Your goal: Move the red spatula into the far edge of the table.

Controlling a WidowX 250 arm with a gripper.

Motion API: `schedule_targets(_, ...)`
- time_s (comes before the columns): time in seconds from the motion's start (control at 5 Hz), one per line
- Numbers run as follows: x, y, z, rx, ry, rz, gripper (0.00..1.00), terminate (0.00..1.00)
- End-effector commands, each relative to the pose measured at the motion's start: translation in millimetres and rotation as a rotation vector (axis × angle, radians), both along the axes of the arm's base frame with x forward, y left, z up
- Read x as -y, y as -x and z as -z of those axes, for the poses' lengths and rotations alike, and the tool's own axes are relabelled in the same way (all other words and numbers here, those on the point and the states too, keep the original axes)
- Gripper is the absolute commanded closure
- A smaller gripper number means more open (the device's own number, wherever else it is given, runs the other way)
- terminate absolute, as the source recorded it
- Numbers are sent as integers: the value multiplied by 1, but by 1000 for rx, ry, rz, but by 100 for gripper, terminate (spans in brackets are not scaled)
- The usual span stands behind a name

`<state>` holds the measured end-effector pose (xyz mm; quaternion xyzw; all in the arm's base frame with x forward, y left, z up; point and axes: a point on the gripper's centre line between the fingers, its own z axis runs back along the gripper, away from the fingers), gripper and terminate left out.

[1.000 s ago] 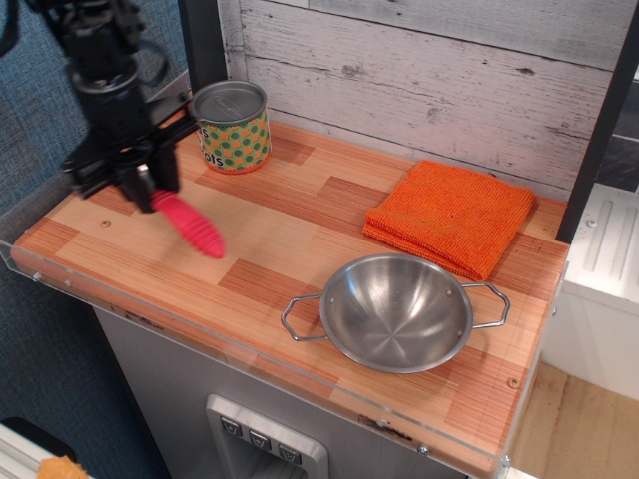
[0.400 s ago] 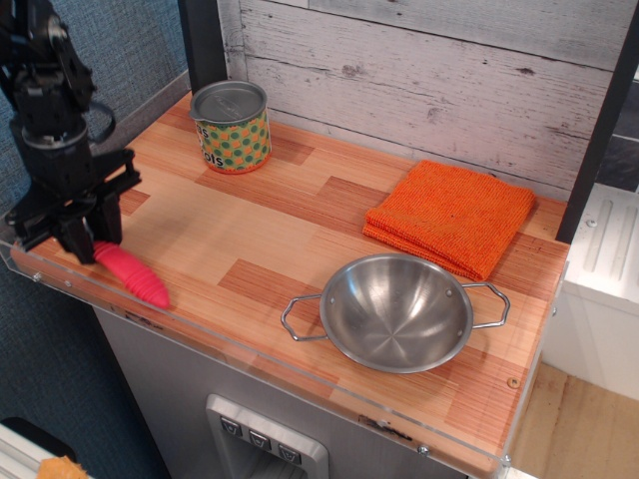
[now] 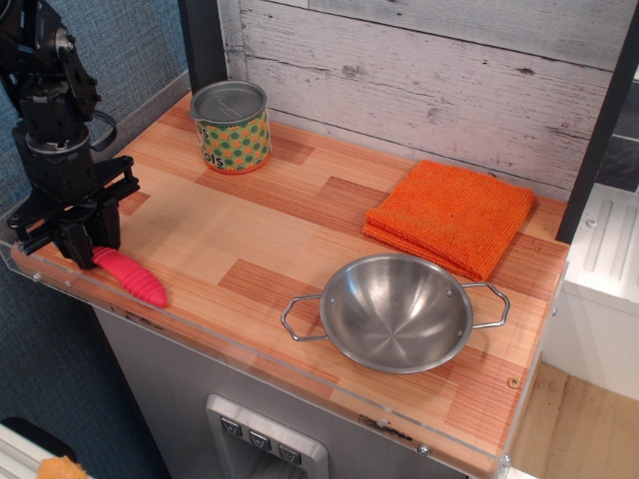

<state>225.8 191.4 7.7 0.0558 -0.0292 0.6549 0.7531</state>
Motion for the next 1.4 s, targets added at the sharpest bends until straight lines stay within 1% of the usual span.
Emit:
schedule_targets(0.0, 5, 15, -12, 21, 8, -5, 0, 0)
schedule_targets(0.2, 8, 13, -23, -1, 1, 8, 0, 0)
schedule_targets(0.4, 18, 4, -42, -20, -46, 25, 0, 0)
schedule_targets(0.6, 29, -7, -66, 19, -71, 91, 0, 0)
schedule_targets(0.8, 40, -22, -85, 58, -63, 284, 0, 0)
schedule_targets(1.0, 43, -49, -98, 46, -33, 534, 0, 0)
schedule_targets(1.2, 45, -71, -107, 111, -53, 783, 0, 0)
